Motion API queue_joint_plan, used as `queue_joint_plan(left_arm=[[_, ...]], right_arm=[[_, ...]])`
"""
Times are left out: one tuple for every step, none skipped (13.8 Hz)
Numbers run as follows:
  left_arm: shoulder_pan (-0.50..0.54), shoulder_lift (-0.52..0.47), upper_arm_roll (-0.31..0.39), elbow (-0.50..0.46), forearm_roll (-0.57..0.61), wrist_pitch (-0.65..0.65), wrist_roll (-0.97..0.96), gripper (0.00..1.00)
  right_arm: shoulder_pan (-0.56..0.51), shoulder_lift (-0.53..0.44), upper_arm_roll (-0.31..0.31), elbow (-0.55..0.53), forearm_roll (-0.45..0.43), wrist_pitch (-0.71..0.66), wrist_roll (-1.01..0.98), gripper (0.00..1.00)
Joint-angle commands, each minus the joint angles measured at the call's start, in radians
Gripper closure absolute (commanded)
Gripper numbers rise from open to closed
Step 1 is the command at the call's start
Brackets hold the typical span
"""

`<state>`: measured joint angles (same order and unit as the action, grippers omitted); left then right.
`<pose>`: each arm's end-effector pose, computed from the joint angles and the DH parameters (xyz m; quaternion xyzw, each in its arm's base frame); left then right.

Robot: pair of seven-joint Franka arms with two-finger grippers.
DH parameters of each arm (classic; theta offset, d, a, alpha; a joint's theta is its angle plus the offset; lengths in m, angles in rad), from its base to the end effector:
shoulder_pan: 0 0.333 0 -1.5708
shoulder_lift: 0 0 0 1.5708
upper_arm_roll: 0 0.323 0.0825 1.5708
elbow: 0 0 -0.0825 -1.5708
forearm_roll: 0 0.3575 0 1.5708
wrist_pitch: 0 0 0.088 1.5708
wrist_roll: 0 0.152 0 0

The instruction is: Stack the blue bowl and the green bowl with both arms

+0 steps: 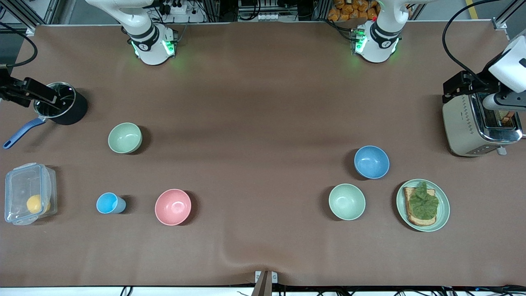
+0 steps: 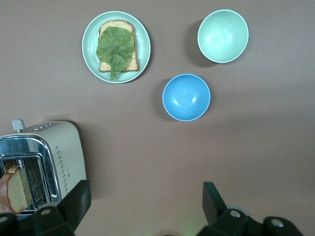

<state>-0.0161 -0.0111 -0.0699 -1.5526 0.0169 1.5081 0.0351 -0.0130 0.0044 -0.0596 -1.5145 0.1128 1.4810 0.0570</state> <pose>0.5150 -0.0419 0.5950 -0.9980 0.0601 0.0165 0.0093 0.5187 -0.0197 0.6024 -0.9964 0.0607 0.0185 0.0562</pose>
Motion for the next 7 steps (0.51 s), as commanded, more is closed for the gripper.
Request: queue_joint_plan(left_arm=[[0.010, 0.003, -0.002, 0.020, -0.017, -0.016, 0.012, 0.00], [0.010, 0.005, -0.004, 0.020, -0.017, -0.016, 0.012, 0.00], [0.008, 0.005, -0.002, 0.023, -0.014, -0.016, 0.012, 0.00], [0.008, 0.005, -0.002, 0.025, -0.009, -0.016, 0.012, 0.00], [0.005, 0.005, -0.002, 0.025, -0.006, -0.016, 0.014, 0.00], [0.010, 0.007, -0.002, 0.025, -0.011, -0.016, 0.019, 0.00], [0.007, 0.011, -0.001, 0.025, -0.011, -0.016, 0.016, 0.00]], right_arm=[[0.019, 0.002, -0.014, -0.006, -0.008, 0.007, -0.005, 0.00], [0.022, 0.003, -0.014, -0.006, -0.010, 0.007, -0.003, 0.00], [0.021, 0.005, -0.014, -0.007, -0.010, 0.007, -0.003, 0.00], [0.019, 0.005, -0.014, -0.007, -0.010, 0.005, -0.003, 0.00], [0.018, 0.005, -0.014, -0.007, -0.010, 0.004, -0.003, 0.00], [0.015, 0.005, -0.014, -0.007, -0.010, 0.002, -0.003, 0.00], [0.015, 0.006, -0.014, -0.010, -0.010, 0.002, -0.002, 0.00]])
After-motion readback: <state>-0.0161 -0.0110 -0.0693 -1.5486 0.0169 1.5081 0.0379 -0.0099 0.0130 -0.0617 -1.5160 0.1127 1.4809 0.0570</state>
